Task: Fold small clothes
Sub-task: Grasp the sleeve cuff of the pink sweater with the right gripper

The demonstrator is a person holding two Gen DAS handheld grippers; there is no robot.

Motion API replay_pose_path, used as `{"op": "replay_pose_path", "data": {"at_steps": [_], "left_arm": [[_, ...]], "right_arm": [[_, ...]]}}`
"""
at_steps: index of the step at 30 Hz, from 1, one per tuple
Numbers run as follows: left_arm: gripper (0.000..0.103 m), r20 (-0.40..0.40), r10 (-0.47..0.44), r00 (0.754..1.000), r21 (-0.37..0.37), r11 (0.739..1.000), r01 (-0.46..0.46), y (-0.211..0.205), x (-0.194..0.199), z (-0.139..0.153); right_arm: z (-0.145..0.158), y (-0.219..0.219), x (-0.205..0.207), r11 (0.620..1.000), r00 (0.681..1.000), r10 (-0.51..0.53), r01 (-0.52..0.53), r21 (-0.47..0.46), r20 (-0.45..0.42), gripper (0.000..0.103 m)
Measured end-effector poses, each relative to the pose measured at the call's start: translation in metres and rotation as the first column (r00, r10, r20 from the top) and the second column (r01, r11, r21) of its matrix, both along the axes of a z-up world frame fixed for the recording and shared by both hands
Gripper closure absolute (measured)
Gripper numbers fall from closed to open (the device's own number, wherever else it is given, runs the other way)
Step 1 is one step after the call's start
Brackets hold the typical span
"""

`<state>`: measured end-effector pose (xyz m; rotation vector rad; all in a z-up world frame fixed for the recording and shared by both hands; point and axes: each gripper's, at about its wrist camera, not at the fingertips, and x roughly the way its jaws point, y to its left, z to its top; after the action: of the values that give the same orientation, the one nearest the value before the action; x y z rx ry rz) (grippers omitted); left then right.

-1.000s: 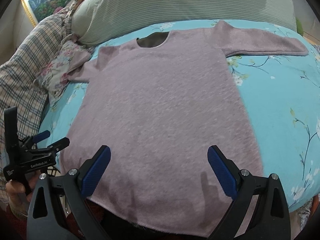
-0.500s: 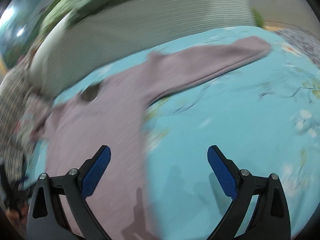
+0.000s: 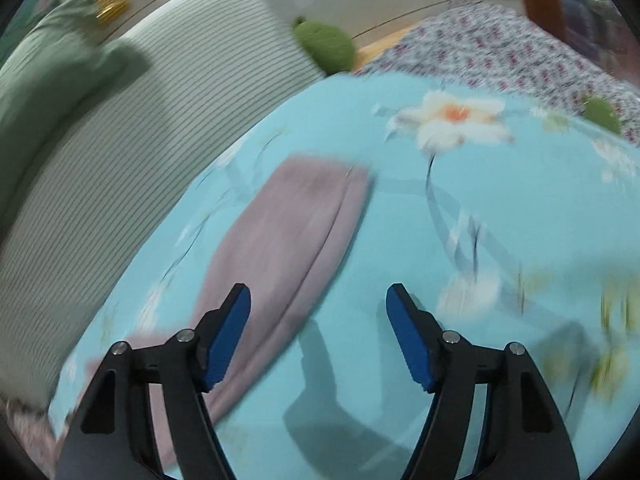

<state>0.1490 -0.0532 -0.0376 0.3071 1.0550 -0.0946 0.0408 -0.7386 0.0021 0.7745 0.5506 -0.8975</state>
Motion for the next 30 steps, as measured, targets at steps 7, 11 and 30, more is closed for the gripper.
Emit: {"op": "replay_pose_path", "data": {"at_steps": [7,11,30], "left_arm": [[0.004,-0.022,-0.028,0.999,-0.05,0.998,0.026,-0.03,0.026,-0.008],[0.004,-0.029,-0.045,0.999,-0.094,0.995,0.042,-0.044,0.03,-0.007],[0.004,0.009,-0.012,1.0,-0.176,0.984,0.013,-0.013,0.006,0.001]], "right_arm": [[-0.017,-0.035,0.028,0.998,0.988,0.043,-0.049,-0.043,-0.148,0.069],[0.005,-0.004,0.03,0.987,0.988,0.139,-0.144,-0.071,-0.067,0.097],[0.014,0.306,0.164,0.619,0.633,0.627,-0.759,0.204,0.453,0.097]]}}
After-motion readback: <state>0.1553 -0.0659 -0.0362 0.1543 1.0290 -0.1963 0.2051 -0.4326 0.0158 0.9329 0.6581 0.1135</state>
